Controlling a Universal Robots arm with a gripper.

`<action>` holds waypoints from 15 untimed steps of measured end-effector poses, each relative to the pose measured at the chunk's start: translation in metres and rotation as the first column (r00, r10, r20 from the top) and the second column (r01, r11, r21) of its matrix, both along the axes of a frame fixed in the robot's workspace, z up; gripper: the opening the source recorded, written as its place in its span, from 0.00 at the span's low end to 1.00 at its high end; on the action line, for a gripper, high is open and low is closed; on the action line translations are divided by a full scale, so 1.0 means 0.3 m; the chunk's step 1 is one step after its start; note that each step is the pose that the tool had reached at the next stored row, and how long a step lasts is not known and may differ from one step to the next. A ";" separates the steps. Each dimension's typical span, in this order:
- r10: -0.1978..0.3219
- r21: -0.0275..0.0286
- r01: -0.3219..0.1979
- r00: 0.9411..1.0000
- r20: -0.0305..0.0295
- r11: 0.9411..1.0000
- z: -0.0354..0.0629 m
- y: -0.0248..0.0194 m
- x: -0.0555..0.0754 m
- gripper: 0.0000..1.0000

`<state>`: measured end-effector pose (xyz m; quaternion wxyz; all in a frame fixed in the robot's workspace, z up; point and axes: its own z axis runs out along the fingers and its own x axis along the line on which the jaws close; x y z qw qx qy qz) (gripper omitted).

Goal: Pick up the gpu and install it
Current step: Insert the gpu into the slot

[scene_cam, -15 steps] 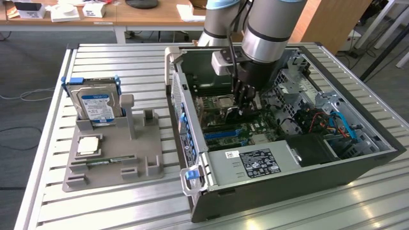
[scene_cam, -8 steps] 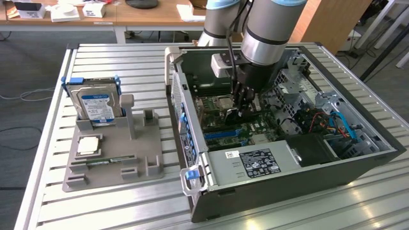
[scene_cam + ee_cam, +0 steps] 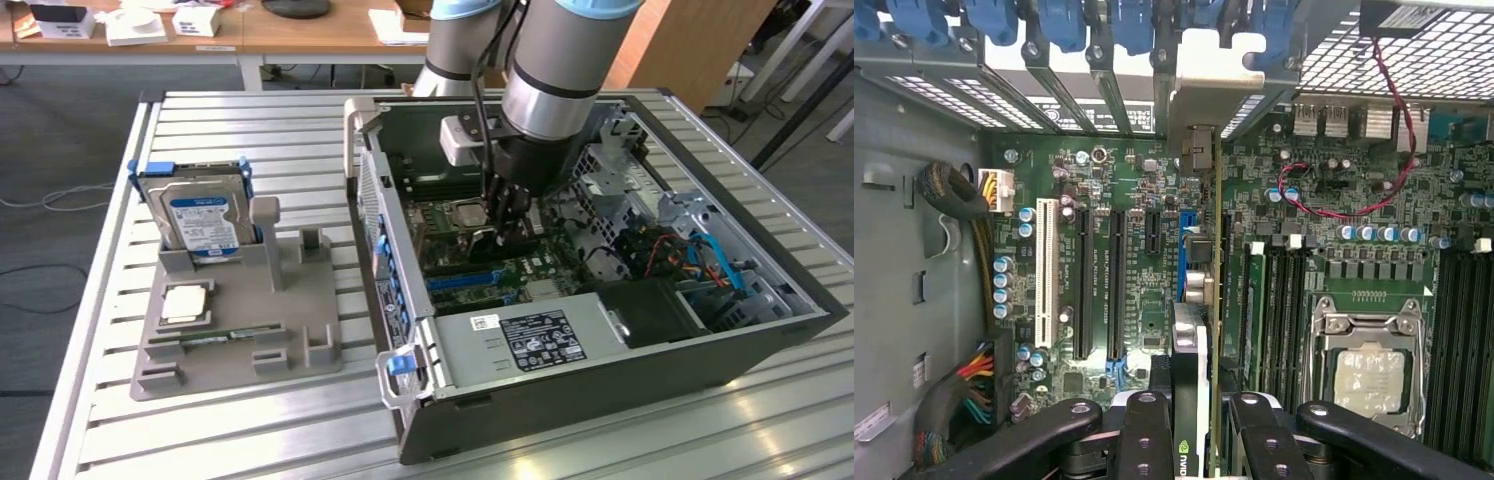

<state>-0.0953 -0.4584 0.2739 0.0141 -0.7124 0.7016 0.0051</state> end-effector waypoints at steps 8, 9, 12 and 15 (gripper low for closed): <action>0.000 0.000 0.000 1.000 0.000 1.000 -0.004 0.000 -0.009 0.27; 0.000 0.000 0.000 1.000 0.000 1.000 -0.004 0.000 -0.011 0.27; 0.000 0.000 0.000 1.000 0.000 1.000 -0.004 0.000 -0.012 0.27; 0.000 0.000 0.000 1.000 0.000 1.000 -0.004 0.000 -0.013 0.27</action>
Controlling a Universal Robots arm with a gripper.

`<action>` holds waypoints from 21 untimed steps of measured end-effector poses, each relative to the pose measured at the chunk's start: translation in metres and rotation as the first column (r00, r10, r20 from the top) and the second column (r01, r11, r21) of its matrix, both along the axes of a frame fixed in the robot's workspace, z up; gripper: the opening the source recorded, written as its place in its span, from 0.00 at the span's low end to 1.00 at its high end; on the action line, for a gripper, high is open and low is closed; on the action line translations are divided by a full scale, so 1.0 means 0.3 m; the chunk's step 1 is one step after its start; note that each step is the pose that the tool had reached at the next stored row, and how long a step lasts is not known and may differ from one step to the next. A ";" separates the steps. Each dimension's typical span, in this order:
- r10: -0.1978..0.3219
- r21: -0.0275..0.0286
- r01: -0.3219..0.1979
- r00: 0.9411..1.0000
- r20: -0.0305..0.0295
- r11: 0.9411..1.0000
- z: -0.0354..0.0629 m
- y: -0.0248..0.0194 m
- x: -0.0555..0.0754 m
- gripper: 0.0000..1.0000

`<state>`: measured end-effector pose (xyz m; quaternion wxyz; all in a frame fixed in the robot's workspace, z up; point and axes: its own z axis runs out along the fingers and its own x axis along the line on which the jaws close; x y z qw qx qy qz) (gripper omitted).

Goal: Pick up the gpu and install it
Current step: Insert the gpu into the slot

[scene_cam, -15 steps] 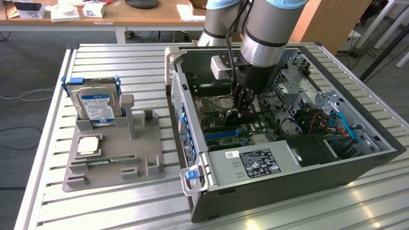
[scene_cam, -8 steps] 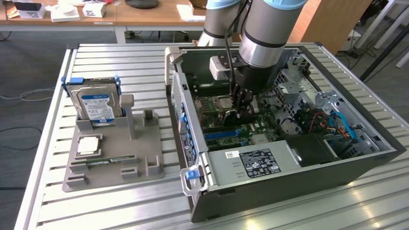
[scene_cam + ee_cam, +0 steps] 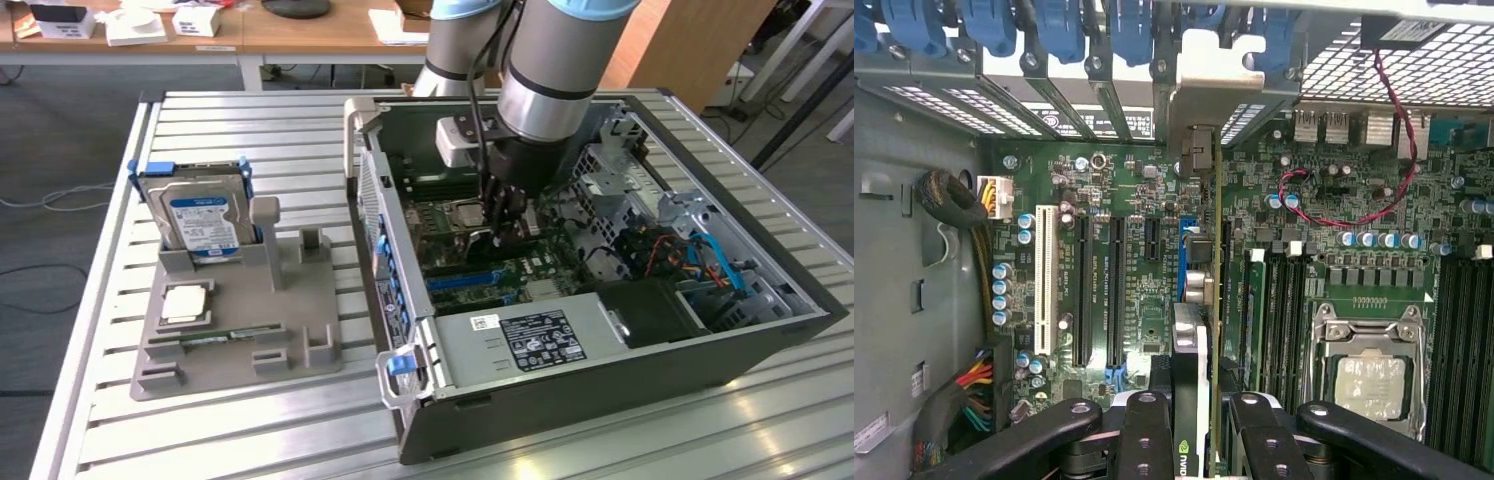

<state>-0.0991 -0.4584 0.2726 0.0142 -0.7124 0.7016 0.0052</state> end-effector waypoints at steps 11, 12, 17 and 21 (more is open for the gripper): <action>0.000 0.000 0.000 1.000 0.000 1.000 -0.018 0.000 0.000 0.27; 0.000 0.000 0.000 1.000 0.000 1.000 -0.019 0.000 0.000 0.27; -0.001 0.000 0.001 1.000 0.000 1.000 -0.021 0.000 -0.005 0.27; -0.001 0.000 0.001 1.000 0.000 1.000 -0.021 0.000 -0.005 0.27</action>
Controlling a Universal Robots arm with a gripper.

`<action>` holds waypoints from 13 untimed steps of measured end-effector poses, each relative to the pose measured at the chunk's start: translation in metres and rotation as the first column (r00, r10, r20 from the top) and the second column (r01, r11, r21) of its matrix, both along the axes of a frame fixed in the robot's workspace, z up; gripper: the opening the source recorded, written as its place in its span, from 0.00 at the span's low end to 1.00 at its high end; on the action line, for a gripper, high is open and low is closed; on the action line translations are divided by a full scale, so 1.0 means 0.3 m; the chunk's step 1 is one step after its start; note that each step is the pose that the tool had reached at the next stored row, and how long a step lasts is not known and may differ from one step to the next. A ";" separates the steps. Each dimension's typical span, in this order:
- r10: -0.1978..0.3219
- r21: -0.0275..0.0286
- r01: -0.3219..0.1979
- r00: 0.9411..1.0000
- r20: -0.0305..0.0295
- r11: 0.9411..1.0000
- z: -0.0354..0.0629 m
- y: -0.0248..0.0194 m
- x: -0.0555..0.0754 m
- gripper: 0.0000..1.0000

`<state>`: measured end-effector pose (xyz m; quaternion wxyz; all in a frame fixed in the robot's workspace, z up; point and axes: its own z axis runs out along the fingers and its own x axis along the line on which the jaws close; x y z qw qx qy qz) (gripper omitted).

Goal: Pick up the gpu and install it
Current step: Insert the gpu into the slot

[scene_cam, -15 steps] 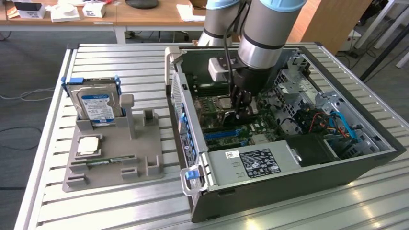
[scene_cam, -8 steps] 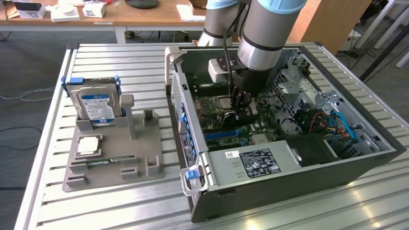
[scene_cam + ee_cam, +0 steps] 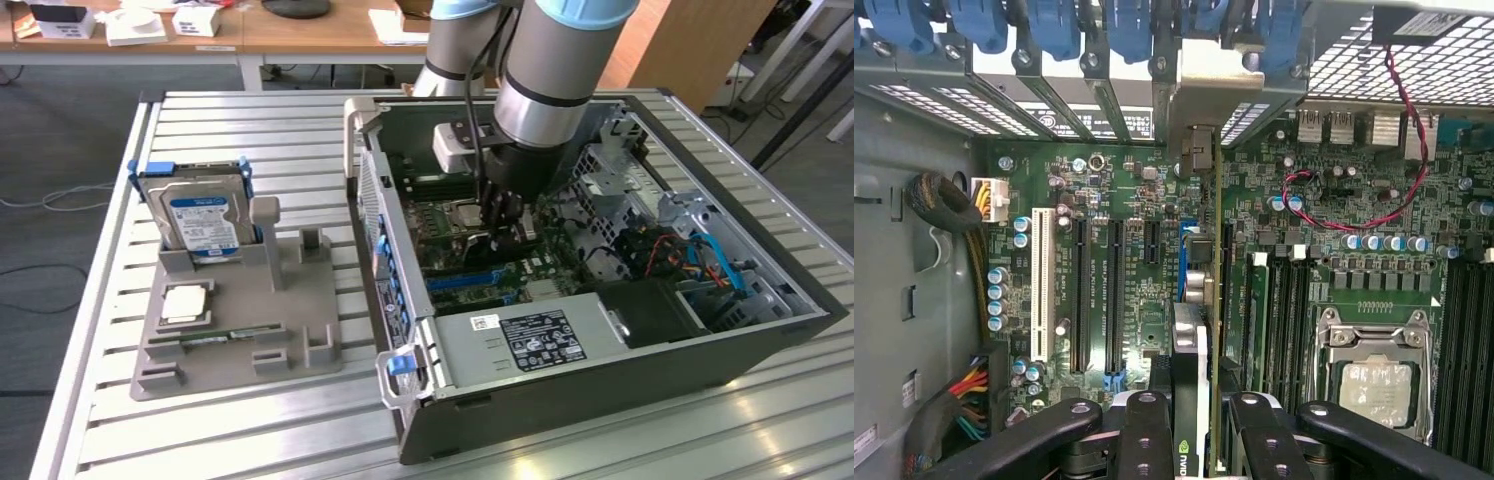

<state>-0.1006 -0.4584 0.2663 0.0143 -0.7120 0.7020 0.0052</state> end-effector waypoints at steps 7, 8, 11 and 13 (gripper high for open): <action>0.000 0.000 0.000 1.000 0.000 1.000 0.000 -0.005 -0.002 0.27; 0.000 0.000 0.000 1.000 0.000 1.000 0.000 -0.005 -0.002 0.27; 0.000 0.000 0.000 1.000 0.000 1.000 0.000 -0.005 -0.003 0.27; 0.000 0.000 0.000 1.000 0.000 1.000 0.000 -0.005 -0.006 0.27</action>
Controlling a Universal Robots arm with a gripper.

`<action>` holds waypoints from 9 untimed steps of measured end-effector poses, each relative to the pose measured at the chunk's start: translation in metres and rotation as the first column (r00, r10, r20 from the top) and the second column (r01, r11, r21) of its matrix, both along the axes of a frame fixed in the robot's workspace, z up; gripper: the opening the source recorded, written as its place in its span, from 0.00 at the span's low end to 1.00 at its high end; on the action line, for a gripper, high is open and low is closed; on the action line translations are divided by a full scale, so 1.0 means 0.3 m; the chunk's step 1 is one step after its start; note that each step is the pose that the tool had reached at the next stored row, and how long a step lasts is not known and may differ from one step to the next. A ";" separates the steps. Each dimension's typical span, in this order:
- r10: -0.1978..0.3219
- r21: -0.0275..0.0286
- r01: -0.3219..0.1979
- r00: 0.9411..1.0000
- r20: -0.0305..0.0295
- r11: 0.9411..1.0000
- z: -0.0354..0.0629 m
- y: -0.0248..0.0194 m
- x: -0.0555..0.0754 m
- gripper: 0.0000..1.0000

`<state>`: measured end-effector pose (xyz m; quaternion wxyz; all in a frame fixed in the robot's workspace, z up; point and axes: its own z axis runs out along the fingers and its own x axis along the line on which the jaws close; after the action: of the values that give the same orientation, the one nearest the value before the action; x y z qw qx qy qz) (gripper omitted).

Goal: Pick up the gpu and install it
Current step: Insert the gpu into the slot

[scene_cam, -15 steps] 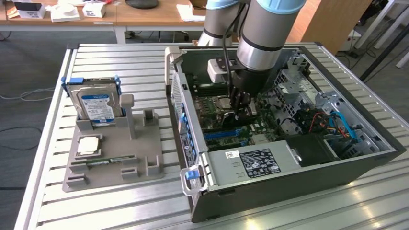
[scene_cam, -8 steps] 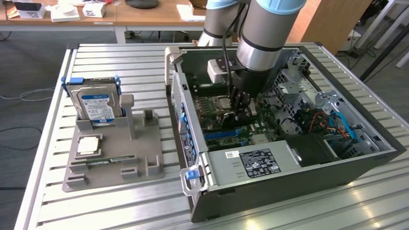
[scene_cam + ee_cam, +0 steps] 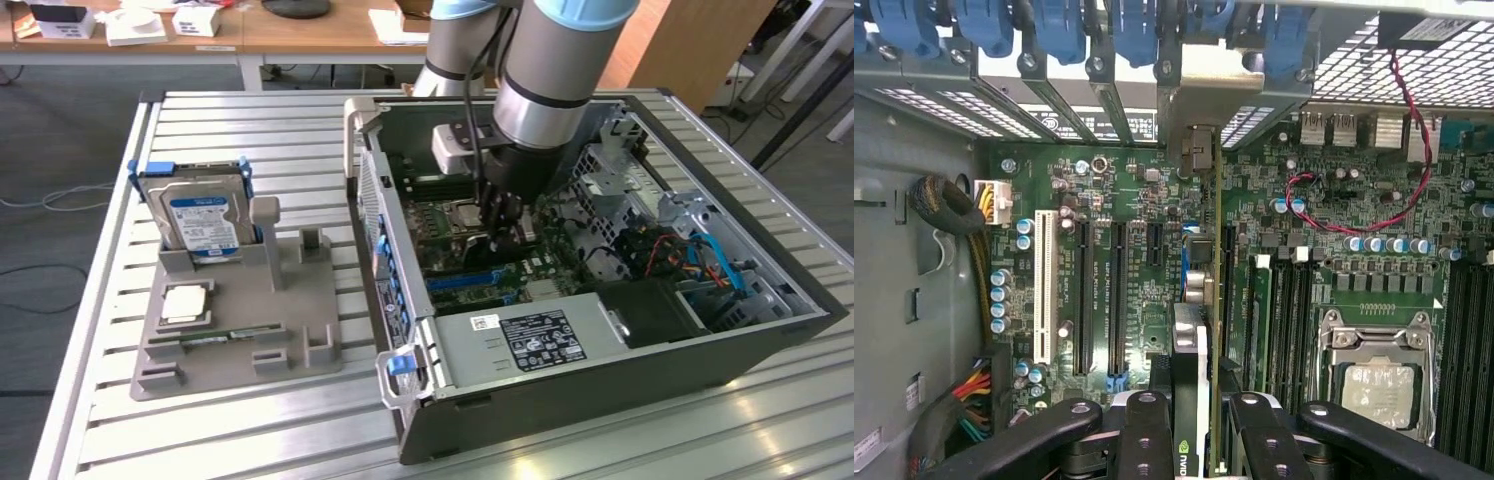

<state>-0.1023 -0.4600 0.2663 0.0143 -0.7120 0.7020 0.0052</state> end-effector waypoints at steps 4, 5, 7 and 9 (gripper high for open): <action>0.000 0.000 0.000 1.000 0.000 1.000 0.000 0.000 -0.003 0.27; 0.000 0.000 0.000 1.000 0.000 1.000 0.000 0.000 -0.003 0.27; 0.000 0.000 0.000 1.000 0.000 1.000 0.000 0.000 -0.003 0.27; 0.000 0.000 0.000 1.000 0.000 1.000 0.000 0.000 -0.005 0.27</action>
<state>-0.1038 -0.4600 0.2662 0.0143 -0.7120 0.7021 0.0052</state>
